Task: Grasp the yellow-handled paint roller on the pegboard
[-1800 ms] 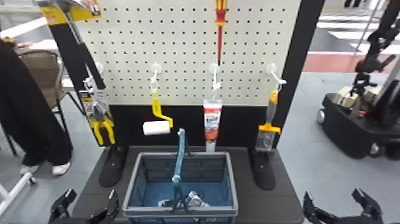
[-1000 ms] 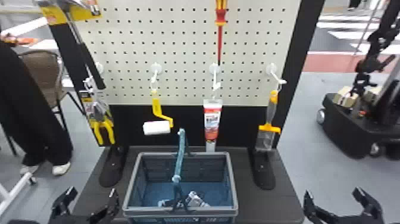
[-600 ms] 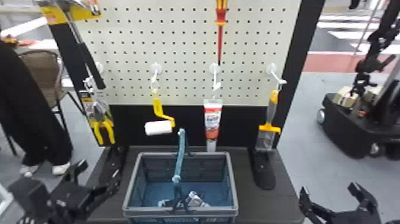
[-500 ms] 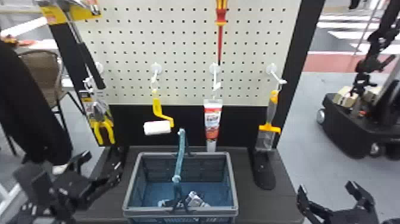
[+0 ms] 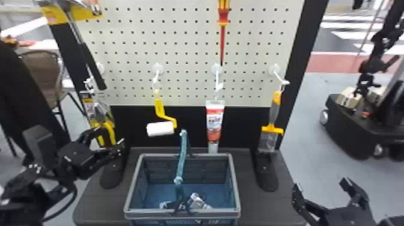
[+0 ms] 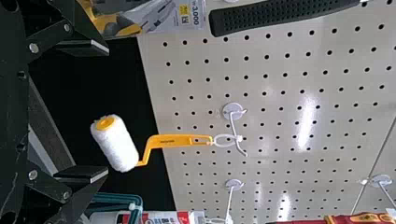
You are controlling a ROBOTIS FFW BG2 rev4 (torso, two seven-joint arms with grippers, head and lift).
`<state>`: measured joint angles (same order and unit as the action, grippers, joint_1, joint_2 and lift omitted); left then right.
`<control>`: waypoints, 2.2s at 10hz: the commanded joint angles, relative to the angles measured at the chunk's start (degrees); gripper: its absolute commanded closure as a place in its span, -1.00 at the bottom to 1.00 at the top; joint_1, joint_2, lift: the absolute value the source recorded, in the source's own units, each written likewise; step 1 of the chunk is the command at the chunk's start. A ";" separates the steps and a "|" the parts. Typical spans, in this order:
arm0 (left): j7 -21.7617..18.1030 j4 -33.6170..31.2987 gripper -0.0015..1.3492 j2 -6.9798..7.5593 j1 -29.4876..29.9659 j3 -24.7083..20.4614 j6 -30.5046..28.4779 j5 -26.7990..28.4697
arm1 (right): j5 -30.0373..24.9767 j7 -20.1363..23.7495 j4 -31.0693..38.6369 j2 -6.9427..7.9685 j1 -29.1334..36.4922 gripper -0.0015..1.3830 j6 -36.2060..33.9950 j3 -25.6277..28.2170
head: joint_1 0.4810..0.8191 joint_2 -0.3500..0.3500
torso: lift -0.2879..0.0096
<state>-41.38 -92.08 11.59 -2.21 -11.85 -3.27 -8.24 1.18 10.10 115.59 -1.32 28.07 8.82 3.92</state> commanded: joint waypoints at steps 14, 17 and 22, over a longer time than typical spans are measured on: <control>-17.33 31.67 -0.43 6.87 -33.94 24.24 -10.35 -11.71 | 2.24 0.98 -6.67 -3.25 -8.72 -0.80 1.46 -8.93 | -0.60 0.00 | 0.26; -16.71 31.67 0.20 6.69 -35.17 24.77 -10.17 -9.42 | 2.33 0.98 -6.81 -3.43 -8.60 -0.80 1.46 -8.84 | -0.60 0.00 | 0.26; -14.69 31.67 0.79 6.34 -34.55 24.77 -9.73 -8.90 | 2.51 0.98 -6.81 -3.52 -8.23 -0.80 1.46 -8.75 | -0.60 0.00 | 0.26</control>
<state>-56.08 -60.40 17.87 -36.84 13.11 -13.22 -17.05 3.62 11.07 108.78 -4.83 19.71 10.28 -4.90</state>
